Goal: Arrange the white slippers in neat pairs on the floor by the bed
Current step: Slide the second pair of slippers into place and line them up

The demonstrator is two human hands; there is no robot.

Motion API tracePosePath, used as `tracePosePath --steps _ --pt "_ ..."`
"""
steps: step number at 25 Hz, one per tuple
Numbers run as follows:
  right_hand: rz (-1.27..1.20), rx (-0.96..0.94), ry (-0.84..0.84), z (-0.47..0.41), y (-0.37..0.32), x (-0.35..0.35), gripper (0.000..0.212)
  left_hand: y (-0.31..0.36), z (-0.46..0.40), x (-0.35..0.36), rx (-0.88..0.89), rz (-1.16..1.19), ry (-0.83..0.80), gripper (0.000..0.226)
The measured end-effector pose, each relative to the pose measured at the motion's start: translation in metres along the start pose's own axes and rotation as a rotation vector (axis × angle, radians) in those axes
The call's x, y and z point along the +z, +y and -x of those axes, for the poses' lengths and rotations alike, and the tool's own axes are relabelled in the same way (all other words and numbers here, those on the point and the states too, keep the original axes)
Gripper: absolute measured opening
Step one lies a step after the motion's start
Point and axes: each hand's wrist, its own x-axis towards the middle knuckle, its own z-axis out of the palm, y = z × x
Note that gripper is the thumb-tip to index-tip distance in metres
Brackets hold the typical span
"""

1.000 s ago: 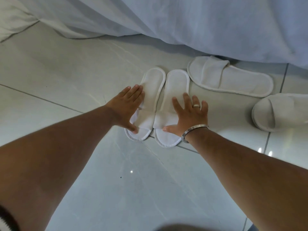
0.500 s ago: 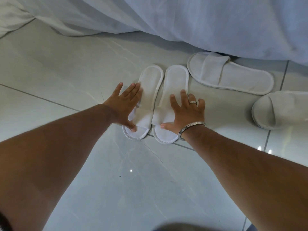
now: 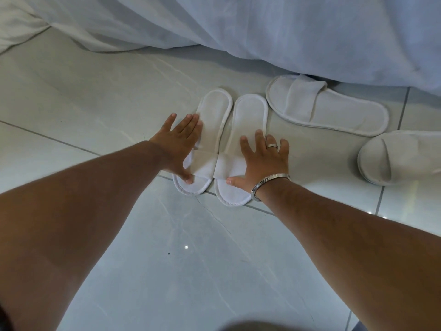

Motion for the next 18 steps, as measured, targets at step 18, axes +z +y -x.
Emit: tracePosePath --steps 18 --pt "-0.190 0.401 -0.216 0.130 0.347 0.006 0.077 0.231 -0.148 -0.165 -0.108 0.353 0.216 0.071"
